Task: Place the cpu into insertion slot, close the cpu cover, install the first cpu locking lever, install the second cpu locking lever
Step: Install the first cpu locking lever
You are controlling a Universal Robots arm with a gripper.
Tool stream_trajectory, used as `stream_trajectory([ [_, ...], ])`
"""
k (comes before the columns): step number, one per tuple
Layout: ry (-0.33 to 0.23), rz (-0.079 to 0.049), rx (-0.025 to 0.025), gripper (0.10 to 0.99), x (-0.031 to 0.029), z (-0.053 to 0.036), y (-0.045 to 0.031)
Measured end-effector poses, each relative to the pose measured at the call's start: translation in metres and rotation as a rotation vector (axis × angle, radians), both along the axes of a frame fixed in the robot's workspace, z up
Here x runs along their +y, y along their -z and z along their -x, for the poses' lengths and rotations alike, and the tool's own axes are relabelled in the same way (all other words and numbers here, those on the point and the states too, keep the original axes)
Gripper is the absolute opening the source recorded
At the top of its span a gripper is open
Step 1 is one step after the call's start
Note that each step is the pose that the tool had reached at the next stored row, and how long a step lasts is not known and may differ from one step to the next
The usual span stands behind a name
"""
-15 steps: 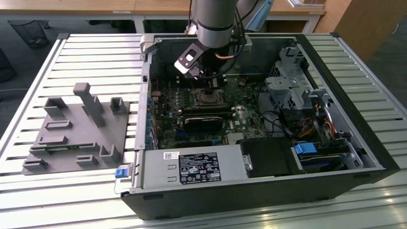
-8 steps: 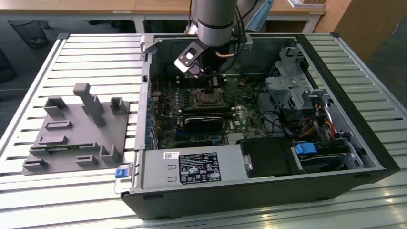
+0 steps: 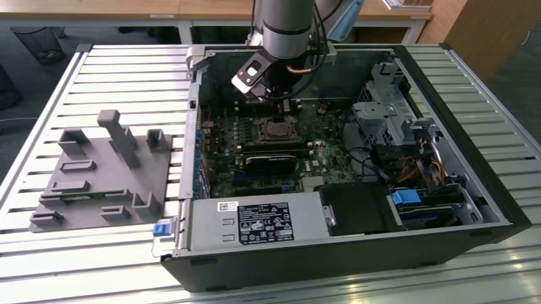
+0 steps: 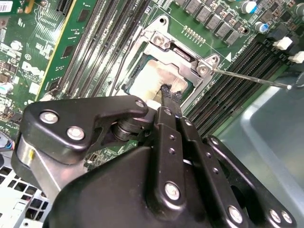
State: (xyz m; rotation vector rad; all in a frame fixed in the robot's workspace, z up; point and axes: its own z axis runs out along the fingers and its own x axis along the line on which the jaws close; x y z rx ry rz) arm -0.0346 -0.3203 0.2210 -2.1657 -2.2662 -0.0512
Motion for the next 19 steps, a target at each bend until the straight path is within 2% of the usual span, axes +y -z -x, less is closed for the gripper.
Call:
stream_trajectory([
  [9,0.0,0.0,-0.0001,0.122,0.0,0.0,-0.0136],
  [16,0.0,0.0,0.0,0.122,0.0,0.0,-0.0319],
  [19,-0.009,0.0,-0.0001,0.122,0.0,0.0,-0.0339],
])
